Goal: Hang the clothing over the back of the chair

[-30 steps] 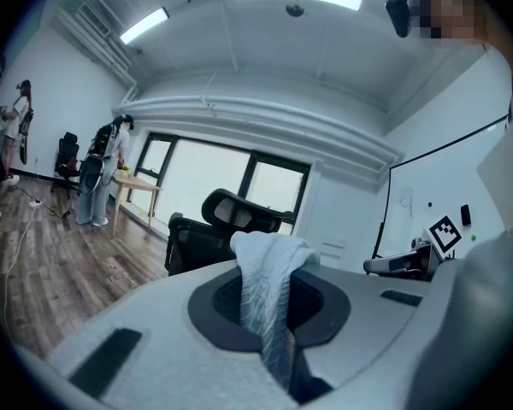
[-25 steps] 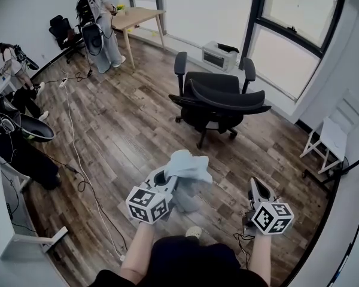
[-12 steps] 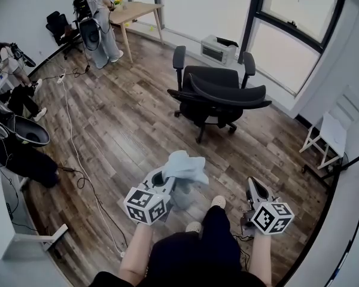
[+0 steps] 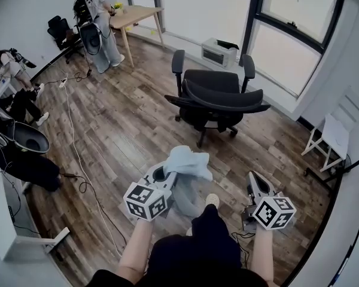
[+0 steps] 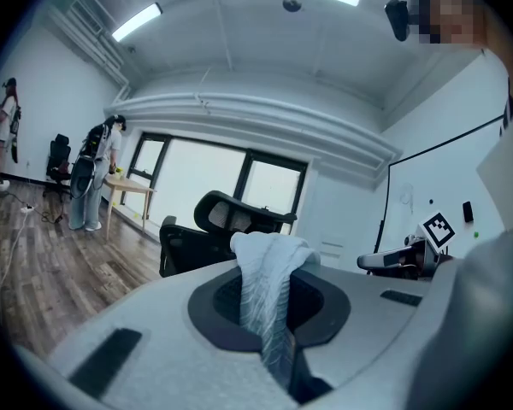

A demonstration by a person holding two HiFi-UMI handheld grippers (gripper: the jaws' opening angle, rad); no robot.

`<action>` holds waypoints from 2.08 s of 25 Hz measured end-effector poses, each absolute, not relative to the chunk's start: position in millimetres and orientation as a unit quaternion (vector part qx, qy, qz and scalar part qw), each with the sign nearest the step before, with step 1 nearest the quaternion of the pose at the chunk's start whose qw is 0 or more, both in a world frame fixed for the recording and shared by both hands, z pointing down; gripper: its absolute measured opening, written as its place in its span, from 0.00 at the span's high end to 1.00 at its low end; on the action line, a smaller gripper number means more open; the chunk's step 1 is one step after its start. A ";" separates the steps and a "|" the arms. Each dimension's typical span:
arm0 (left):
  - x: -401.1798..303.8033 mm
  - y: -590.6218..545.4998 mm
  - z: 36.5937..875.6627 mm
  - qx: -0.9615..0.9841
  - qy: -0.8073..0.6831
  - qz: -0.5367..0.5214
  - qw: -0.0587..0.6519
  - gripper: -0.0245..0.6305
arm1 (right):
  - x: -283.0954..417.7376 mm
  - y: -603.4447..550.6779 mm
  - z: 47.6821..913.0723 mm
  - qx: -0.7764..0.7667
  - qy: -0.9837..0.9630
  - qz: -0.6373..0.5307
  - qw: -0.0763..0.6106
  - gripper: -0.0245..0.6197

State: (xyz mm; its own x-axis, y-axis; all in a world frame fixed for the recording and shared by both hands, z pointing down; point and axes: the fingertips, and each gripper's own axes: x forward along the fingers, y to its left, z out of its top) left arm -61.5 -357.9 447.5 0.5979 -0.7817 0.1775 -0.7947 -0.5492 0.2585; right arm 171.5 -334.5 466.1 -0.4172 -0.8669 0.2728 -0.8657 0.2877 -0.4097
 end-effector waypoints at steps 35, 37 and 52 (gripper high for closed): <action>-8.4 -547.8 360.0 0.884 -0.461 -0.010 0.080 0.94 | 200.2 -554.8 391.2 -0.455 0.870 -0.191 0.008 0.96; -4.6 -548.7 355.5 0.886 -0.457 -0.010 0.078 0.94 | 202.7 -559.1 390.1 -0.453 0.871 -0.189 0.007 0.96; 15.8 -573.4 293.7 0.900 -0.436 -0.020 0.002 0.94 | 209.6 -596.9 345.4 -0.404 0.906 -0.122 0.014 0.96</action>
State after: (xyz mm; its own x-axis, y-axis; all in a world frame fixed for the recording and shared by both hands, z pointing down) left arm 15.8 -573.4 293.7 0.6190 -0.7847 -0.0338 -0.7845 -0.6197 0.0207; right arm 209.6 -596.9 345.4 -0.6731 -0.7360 0.0723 -0.7290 0.6439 -0.2323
